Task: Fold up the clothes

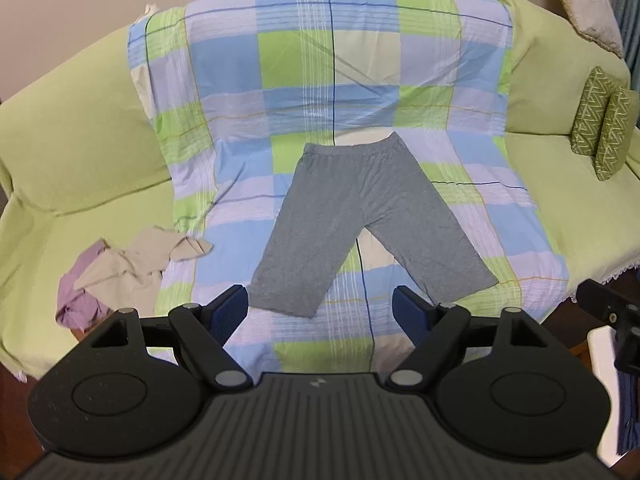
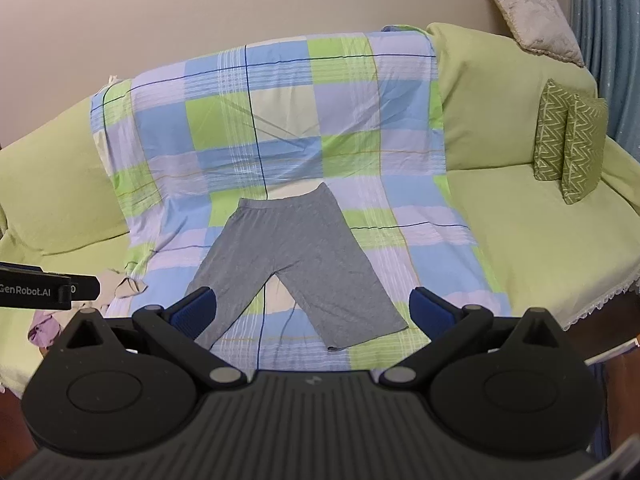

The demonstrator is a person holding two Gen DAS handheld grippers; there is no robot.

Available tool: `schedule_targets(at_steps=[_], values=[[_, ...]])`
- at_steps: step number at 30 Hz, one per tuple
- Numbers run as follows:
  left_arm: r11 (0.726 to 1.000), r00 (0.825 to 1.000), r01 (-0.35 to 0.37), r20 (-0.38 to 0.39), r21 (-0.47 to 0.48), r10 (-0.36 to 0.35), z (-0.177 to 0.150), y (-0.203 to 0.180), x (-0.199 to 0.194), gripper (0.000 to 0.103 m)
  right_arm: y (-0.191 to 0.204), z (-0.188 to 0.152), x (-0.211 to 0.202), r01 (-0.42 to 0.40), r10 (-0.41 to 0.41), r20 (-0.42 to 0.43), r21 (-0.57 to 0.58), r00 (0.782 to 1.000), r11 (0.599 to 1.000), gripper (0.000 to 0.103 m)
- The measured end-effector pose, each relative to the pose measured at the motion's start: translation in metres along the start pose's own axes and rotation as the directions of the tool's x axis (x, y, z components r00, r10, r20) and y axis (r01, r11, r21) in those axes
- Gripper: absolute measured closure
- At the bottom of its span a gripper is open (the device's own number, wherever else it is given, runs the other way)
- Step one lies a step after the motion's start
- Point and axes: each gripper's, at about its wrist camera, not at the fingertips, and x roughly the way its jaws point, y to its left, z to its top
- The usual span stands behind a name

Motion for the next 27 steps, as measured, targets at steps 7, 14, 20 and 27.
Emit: schedule_targets(at_steps=[7, 14, 20, 27], values=[[0.999, 0.999, -0.025, -0.024, -0.032, 0.024, 0.006, -0.041, 0.007, 0.022, -0.038, 0.008, 0.003, -0.036, 0.035, -0.029, -0.022, 0.999, 0.999, 0.001], [0.994, 0.998, -0.046, -0.047, -0.094, 0.042, 0.016, -0.085, 0.025, 0.022, -0.094, 0.029, 0.018, -0.074, 0.069, -0.064, -0.079, 0.996, 0.994, 0.001], [0.992, 0.995, -0.064, -0.083, -0.108, 0.055, 0.019, -0.108, 0.037, 0.022, -0.119, 0.036, 0.031, -0.104, 0.094, -0.099, -0.101, 0.991, 0.989, 0.001], [0.996, 0.993, -0.056, -0.107, -0.063, 0.049, 0.024, -0.115, 0.043, 0.021, -0.133, 0.040, 0.046, -0.128, 0.115, -0.147, -0.085, 0.982, 0.988, 0.001]])
